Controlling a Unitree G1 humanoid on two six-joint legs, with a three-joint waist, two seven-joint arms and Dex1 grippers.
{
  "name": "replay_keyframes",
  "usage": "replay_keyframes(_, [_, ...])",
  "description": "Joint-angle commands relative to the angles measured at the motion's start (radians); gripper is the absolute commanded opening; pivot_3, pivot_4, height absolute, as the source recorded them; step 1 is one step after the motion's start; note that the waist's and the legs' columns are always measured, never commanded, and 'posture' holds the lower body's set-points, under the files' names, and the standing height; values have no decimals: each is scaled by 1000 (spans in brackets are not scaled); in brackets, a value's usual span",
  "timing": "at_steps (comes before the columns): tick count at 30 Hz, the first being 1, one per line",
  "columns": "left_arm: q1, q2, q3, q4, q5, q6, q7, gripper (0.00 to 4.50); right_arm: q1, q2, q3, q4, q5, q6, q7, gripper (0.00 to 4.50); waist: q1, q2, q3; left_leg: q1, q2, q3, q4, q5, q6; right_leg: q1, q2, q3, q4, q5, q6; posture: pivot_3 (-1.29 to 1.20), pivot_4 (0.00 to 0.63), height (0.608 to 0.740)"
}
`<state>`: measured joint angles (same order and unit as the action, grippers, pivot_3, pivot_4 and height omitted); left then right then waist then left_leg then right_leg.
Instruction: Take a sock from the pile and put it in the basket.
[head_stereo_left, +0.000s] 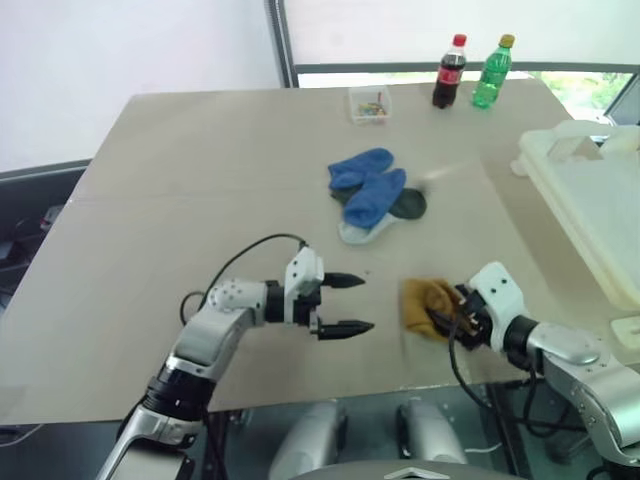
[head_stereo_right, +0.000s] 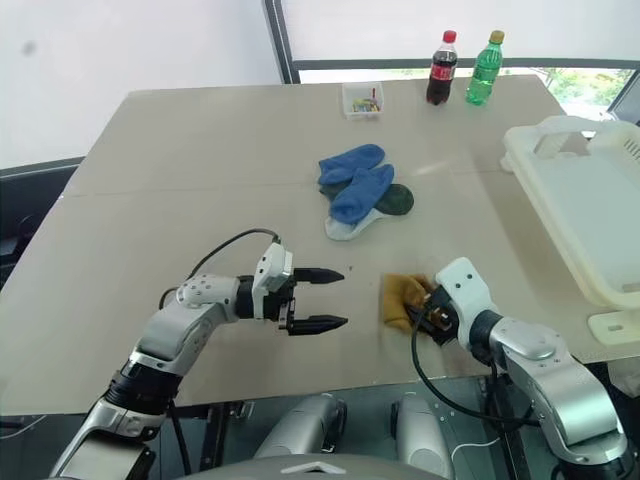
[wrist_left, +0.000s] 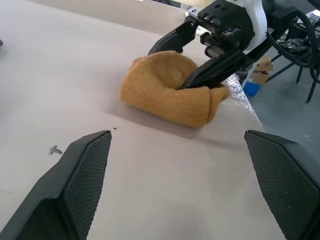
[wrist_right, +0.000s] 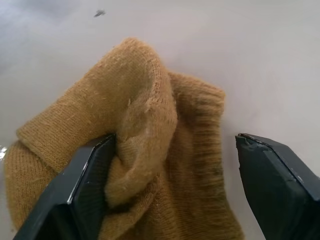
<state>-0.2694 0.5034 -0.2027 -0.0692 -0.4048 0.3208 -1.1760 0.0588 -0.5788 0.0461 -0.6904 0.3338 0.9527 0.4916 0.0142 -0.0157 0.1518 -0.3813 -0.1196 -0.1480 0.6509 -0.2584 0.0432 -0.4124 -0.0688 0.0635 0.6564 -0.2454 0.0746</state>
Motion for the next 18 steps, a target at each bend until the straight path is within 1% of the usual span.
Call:
replay_keyframes(1, [7, 4, 25, -45, -9, -26, 8, 4500, 7, -26, 93, 93, 2, 29, 41, 2528, 0, 0, -1, 0, 0, 0, 0, 0, 0, 0, 0, 0, 0, 0, 0, 0, 150, 740])
replay_keyframes(2, [8, 4, 26, -45, -9, -35, 8, 4500, -1, -27, 103, 118, -3, 24, 42, 2044, -1, -1, -2, 1, 0, 0, 0, 0, 0, 1, 0, 0, 0, 0, 0, 0, 150, 740])
replay_keyframes(3, [10, 1, 31, -44, -14, -47, 3, 4500, -9, -27, 109, 140, -5, 18, 48, 1461, -2, -2, -3, 2, 0, 0, 0, 0, 0, 1, 0, 0, 0, 0, 0, 0, 150, 740])
replay_keyframes(4, [11, 0, 36, -40, -15, -67, -3, 4500, -19, -27, 110, 162, -5, 15, 54, 1237, -3, -3, -4, 2, 0, 0, 0, 0, 0, 1, 0, 0, 0, 0, 0, 0, 150, 740])
replay_keyframes(6, [13, 2, 46, -38, -29, -88, -22, 4500, -31, -30, 100, 183, 2, 13, 65, 403, -3, -6, -7, 2, 0, 0, 0, 0, 0, 1, 0, 0, 0, 0, 0, 0, 150, 740])
replay_keyframes(7, [13, 1, 51, -36, -32, -100, -26, 4500, -34, -25, 83, 187, 13, 14, 69, 161, -3, -7, -8, 3, 0, 0, 0, 0, 0, 2, 0, 0, 0, 0, 0, 0, 150, 740])
replay_keyframes(8, [13, 3, 54, -37, -39, -105, -36, 4500, -36, -17, 59, 189, 30, 20, 71, 18, -2, -8, -8, 3, 0, 0, 0, 0, 0, 2, 0, 0, 0, 0, 0, 0, 150, 740])
replay_keyframes(11, [8, -2, 67, -32, -47, -130, -45, 4500, -41, 11, -34, 176, 92, 5, 78, 18, 0, -8, -8, 3, 1, 0, 0, 0, 0, 2, 0, -1, 0, 0, 0, 0, 150, 740])
replay_keyframes(14, [0, -14, 82, -28, -55, -145, -29, 4500, -72, 75, -197, 151, 206, 0, 64, 18, 0, -6, -7, 2, 1, 0, 1, 0, 0, 1, 0, -1, 0, 0, 0, 0, 150, 740])
replay_keyframes(15, [-2, -21, 84, -28, -54, -152, -22, 4500, -105, 97, -283, 149, 262, 7, 46, 18, 0, -5, -6, 1, 0, 0, 1, 0, 1, 1, 0, 0, 0, 0, 0, 0, 150, 740])
replay_keyframes(16, [-3, -29, 86, -30, -53, -155, -14, 4500, -142, 109, -355, 155, 303, 19, 20, 18, 0, -3, -3, 1, 0, 0, 1, 0, 1, 1, 0, 0, 0, 0, 0, 0, 150, 740])
replay_keyframes(18, [-4, -43, 89, -33, -52, -157, -1, 4500, -192, 115, -443, 169, 357, 44, -17, 18, 0, 1, -1, 0, 0, 2, 1, 0, 1, 0, 0, 2, 1, 0, 0, 0, 150, 740])
